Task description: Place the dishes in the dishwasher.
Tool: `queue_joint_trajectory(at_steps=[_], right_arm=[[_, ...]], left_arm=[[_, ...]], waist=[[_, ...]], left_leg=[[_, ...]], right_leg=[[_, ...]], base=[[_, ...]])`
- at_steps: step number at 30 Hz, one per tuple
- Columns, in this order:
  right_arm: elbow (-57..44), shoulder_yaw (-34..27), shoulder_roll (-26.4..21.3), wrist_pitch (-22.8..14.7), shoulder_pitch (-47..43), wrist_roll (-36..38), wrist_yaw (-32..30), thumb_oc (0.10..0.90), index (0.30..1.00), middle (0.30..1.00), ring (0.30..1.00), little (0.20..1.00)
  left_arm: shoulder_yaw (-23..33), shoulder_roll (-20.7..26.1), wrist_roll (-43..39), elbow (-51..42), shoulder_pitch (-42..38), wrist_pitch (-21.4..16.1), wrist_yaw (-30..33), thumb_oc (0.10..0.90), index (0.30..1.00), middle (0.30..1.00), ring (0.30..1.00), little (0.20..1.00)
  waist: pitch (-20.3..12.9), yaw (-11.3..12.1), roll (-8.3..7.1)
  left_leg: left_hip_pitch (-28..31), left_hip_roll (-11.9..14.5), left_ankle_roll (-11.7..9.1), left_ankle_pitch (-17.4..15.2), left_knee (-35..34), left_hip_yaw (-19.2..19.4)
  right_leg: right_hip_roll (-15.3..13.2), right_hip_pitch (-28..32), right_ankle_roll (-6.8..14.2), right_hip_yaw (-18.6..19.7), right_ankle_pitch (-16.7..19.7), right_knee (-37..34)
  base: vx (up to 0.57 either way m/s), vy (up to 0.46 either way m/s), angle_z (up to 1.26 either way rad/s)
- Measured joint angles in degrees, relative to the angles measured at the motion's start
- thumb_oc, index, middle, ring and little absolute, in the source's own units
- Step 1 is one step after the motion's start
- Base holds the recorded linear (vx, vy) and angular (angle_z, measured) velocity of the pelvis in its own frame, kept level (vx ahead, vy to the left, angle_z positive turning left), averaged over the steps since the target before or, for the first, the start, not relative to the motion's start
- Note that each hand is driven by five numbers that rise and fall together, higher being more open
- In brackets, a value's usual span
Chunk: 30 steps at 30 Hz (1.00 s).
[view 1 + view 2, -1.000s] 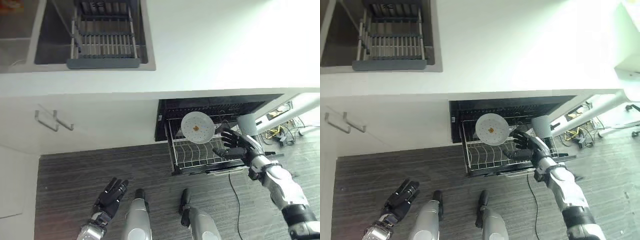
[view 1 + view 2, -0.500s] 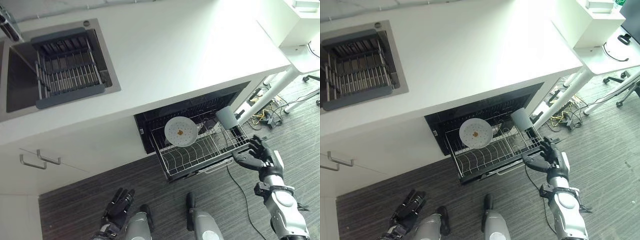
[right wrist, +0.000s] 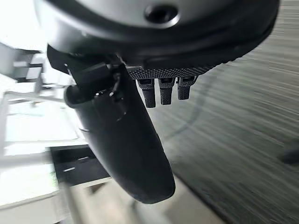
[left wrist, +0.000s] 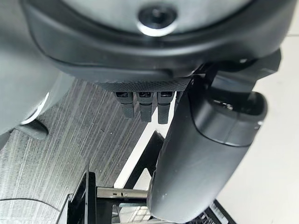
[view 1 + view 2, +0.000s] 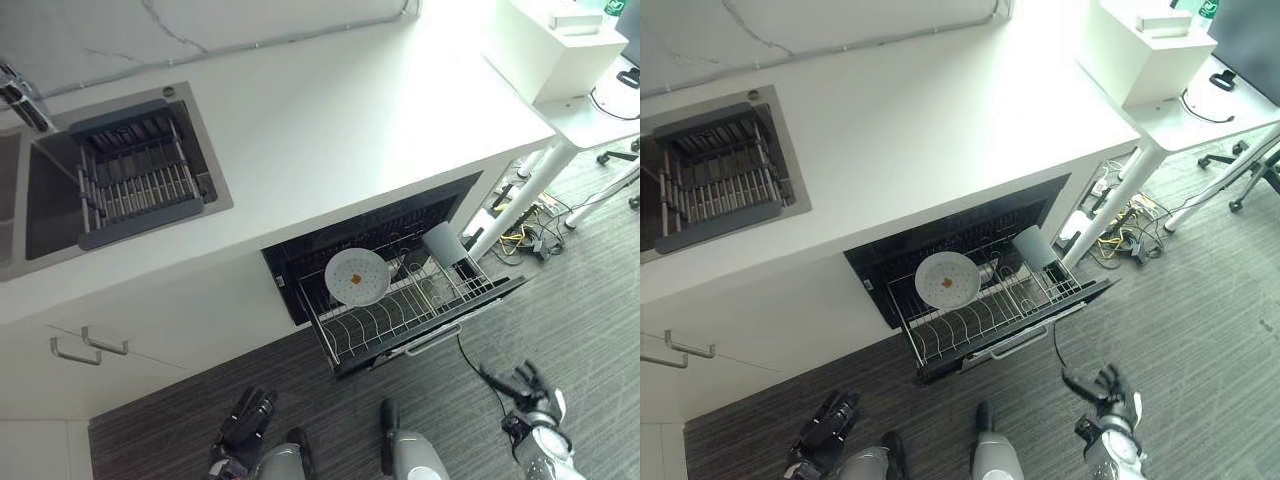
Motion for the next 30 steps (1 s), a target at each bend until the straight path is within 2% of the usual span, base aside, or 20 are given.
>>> queue_joint_trajectory(at_steps=[4,5,10,14,20,21,25,27,30], right_arm=[[3.71,0.39,0.46,2.07,-2.86,6.14,0.85,0.800,0.900,0.900,0.900,0.900],[3.71,0.47,0.46,2.21,-3.09,6.21,1.07,0.800,0.900,0.900,0.900,0.900],[3.66,1.24,0.25,3.25,-5.61,6.04,1.47,0.800,0.900,0.900,0.900,0.900],[3.66,2.18,-1.81,4.35,-6.32,5.44,1.90,0.800,0.900,0.900,0.900,0.900],[3.31,2.58,-4.90,6.62,-9.93,1.05,3.55,0.800,0.900,0.900,0.900,0.900],[2.91,3.44,-5.90,7.63,-10.59,0.92,4.10,0.800,0.900,0.900,0.900,0.900],[3.01,5.27,-8.95,11.29,-11.29,-3.18,4.02,0.800,0.900,0.900,0.900,0.900],[4.21,6.18,-10.25,12.40,-11.30,-4.41,4.05,0.800,0.900,0.900,0.900,0.900],[4.21,6.18,-10.72,13.23,-11.32,-5.78,4.02,0.800,0.900,0.900,0.900,0.900]], left_arm=[[-0.05,0.74,0.00,0.96,-0.01,0.13,0.01,0.800,0.900,0.900,0.900,0.900],[-0.05,0.77,0.00,0.96,0.15,0.13,0.02,0.800,0.900,0.900,0.900,0.900],[-0.89,0.84,-0.01,1.00,0.84,0.14,0.09,0.800,0.900,0.900,0.900,0.900],[-1.28,0.95,-0.03,0.96,0.27,0.12,0.12,0.800,0.900,0.900,0.900,0.900],[-1.39,1.55,-0.06,0.92,0.40,0.15,0.50,0.800,0.900,0.900,0.900,0.900],[-1.64,1.97,-0.08,0.81,0.27,0.14,1.06,0.800,0.900,0.900,0.900,0.900],[-1.65,1.91,-0.10,1.45,0.88,0.12,1.68,0.800,0.900,0.900,0.900,0.900],[-1.53,2.22,-0.16,1.55,1.17,0.05,1.79,0.800,0.900,0.900,0.900,0.900],[-1.56,2.08,-0.15,2.69,1.79,0.05,1.81,0.800,0.900,0.900,0.900,0.900]], waist=[[-0.35,0.98,-0.27],[-0.58,1.77,-0.36],[-0.86,2.18,-0.39],[-0.90,3.36,-0.32],[-0.95,3.67,-0.24],[-1.03,4.58,-0.18],[-1.50,5.61,-0.31],[-2.09,6.94,-0.94],[-2.16,7.28,-1.05]], left_leg=[[0.60,-0.15,0.37,0.20,-0.35,-1.30],[0.64,-0.15,0.32,0.24,-0.45,-1.47],[0.35,-0.27,-0.21,0.89,-0.67,-2.23],[0.41,-0.31,-0.27,0.94,-0.70,-3.00],[0.68,-0.54,-0.19,1.13,-0.75,-4.20],[0.69,-0.78,0.14,1.07,-0.80,-4.56],[0.65,-1.64,0.34,1.00,-0.81,-5.54],[0.55,-1.88,0.47,1.09,-0.68,-6.10],[0.25,-2.37,0.65,1.13,-0.62,-6.41]], right_leg=[[-0.17,1.27,0.06,-1.34,-0.60,-0.10],[-0.17,1.28,-0.08,-1.48,-0.73,0.02],[-0.29,1.37,-0.36,-2.68,-0.81,0.61],[-0.33,1.83,-0.54,-3.17,-1.04,0.77],[-0.54,2.95,-0.55,-4.36,-1.15,0.64],[-0.79,3.12,-0.59,-4.65,-1.50,0.89],[-1.62,4.38,-0.19,-6.04,-1.61,0.73],[-1.79,4.37,-0.14,-6.36,-1.69,0.74],[-2.29,4.61,0.05,-6.70,-1.79,0.82]], base=[[0.04,-0.030,0.17],[0.01,-0.012,0.10],[0.00,-0.014,0.08],[0.02,-0.008,0.10],[0.01,0.014,0.11],[0.03,0.035,0.20],[0.03,0.016,0.17],[0.03,0.022,0.16],[0.03,0.017,0.09]])
